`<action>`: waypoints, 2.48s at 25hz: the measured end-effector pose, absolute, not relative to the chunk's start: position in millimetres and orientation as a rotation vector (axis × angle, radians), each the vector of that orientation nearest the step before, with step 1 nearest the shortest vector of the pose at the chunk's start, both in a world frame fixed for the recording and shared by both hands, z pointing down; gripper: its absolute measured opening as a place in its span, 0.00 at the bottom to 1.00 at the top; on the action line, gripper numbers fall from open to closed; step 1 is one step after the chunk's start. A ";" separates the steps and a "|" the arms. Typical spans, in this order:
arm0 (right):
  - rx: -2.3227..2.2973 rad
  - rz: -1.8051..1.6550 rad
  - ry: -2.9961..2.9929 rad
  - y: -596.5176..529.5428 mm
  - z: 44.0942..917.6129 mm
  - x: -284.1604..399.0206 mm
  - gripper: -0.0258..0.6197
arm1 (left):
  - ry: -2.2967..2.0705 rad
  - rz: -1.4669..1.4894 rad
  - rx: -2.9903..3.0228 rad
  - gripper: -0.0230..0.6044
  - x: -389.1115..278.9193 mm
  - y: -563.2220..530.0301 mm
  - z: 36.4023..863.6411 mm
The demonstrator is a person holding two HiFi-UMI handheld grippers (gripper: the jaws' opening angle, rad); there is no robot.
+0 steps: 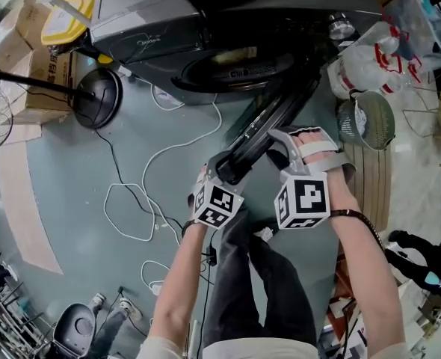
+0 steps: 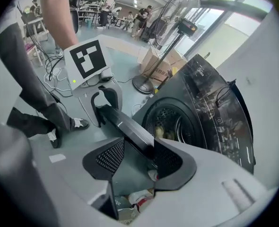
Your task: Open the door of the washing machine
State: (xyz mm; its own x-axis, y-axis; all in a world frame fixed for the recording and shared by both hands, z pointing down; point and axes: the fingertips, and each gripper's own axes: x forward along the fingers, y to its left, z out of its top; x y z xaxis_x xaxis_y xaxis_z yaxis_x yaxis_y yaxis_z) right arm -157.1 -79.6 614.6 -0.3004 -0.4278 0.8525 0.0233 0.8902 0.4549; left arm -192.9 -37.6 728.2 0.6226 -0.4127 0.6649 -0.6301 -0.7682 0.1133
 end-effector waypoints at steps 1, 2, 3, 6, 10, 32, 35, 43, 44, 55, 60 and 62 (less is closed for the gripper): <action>0.320 -0.436 -1.846 -75.2 613.1 -154.2 0.33 | -0.832 0.899 2.507 0.52 -189.0 -33.3 727.8; 0.345 -0.402 -1.872 -70.6 610.8 -151.2 0.33 | -0.830 0.888 2.501 0.52 -185.0 -29.4 727.2; 0.384 -0.352 -1.913 -65.6 607.3 -148.0 0.30 | -0.832 0.877 2.494 0.52 -181.2 -26.0 726.7; 0.529 -0.191 -2.027 -49.9 598.4 -132.3 0.04 | -0.838 0.853 2.474 0.52 -170.7 -14.8 726.3; 0.699 0.003 -2.070 -41.9 601.1 -98.7 0.04 | -0.818 0.835 2.460 0.52 -153.6 0.8 725.1; 1.067 0.664 -2.191 7.6 608.3 -12.0 0.35 | -0.424 0.837 2.545 0.62 -35.1 77.7 714.0; 1.123 0.689 -2.177 10.8 607.2 1.9 0.35 | -0.353 0.870 2.566 0.62 -21.4 86.1 712.7; 1.249 0.743 -2.132 10.8 609.7 37.5 0.35 | -0.158 0.914 2.632 0.57 25.8 96.6 710.0; 1.268 0.747 -2.127 9.6 609.5 41.7 0.35 | -0.130 0.910 2.640 0.57 33.0 97.3 708.7; 1.444 0.717 -1.961 -8.6 603.6 91.4 0.35 | -0.175 0.800 2.777 0.23 64.4 27.5 669.5; 1.442 0.723 -1.953 -14.6 599.6 103.7 0.29 | -0.204 0.764 2.810 0.17 69.5 -7.6 655.1; 1.421 0.718 -1.951 -14.2 600.1 103.7 0.28 | -0.156 0.795 2.839 0.17 72.2 -10.3 653.7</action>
State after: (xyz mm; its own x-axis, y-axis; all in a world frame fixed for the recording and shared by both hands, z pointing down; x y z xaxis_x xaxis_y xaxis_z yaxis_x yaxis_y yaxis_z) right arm 103.7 -14.2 600.1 -0.2350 -0.6259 0.7436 -0.9586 0.2757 -0.0709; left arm 72.2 -10.3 653.7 0.8506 -0.0501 0.5234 -0.1516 -0.9766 0.1528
